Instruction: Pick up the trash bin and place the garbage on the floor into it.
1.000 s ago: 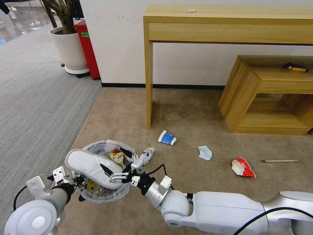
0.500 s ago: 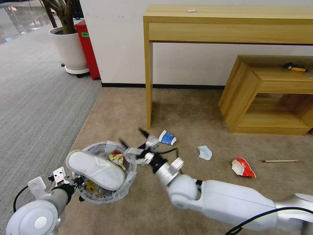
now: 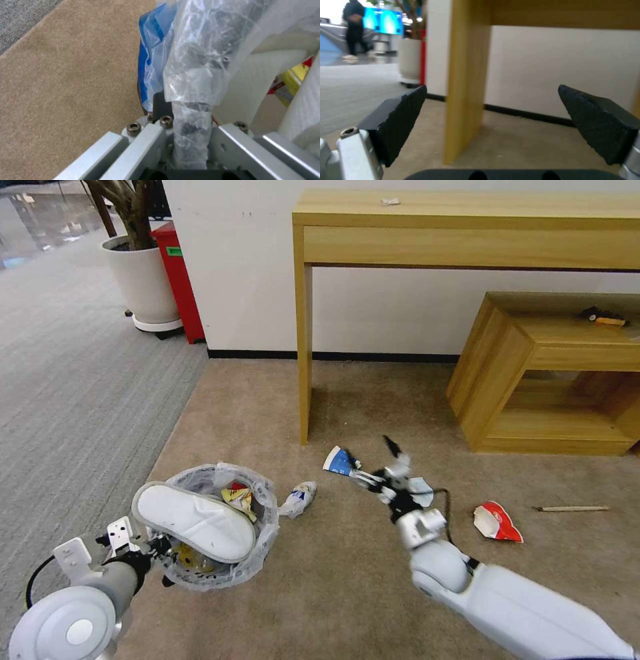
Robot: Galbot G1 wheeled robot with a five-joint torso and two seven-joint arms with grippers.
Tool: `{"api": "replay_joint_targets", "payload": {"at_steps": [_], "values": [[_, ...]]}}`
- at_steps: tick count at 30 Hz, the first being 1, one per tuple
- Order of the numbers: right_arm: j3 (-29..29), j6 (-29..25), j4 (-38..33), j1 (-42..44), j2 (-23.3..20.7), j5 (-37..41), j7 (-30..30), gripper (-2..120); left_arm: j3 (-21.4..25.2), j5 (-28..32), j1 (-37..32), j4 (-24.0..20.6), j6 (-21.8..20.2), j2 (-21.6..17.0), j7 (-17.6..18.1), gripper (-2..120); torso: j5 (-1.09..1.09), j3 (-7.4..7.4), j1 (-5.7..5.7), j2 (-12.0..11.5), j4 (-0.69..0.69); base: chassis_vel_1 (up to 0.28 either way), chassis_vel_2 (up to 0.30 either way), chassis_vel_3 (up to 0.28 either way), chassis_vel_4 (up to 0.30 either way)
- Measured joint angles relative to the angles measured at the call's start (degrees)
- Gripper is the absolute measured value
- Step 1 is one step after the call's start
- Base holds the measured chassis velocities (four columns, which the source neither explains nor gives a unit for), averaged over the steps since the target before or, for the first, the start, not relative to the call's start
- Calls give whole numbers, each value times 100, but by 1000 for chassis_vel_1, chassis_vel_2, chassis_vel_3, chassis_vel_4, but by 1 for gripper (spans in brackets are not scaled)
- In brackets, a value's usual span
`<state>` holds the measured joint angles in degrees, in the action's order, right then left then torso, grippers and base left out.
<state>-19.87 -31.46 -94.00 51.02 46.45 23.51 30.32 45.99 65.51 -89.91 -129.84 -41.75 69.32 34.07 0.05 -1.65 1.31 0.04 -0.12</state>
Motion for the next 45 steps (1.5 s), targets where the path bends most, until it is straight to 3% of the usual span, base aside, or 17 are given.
{"api": "replay_joint_targets", "payload": {"at_steps": [6, 10, 45], "values": [[870, -209, 23, 848, -69, -558, -9, 100, 6, 5, 30, 24, 9, -17, -13, 0, -2, 0, 0, 0, -1, 0, 0, 0, 0], [1061, -295, 61, 1059, -85, -696, -99, 100, 7, 19, 21, 9, 10, -38, -9, 0, -3, 0, -1, 0, 0, 0, 0, 0, 0], [711, -118, 13, 1016, 154, -945, -24, 100, 71, 21, -145, -169, 18, -3, -2, 0, -3, 0, -1, 0, 0, 0, 0, 0, 0]]}}
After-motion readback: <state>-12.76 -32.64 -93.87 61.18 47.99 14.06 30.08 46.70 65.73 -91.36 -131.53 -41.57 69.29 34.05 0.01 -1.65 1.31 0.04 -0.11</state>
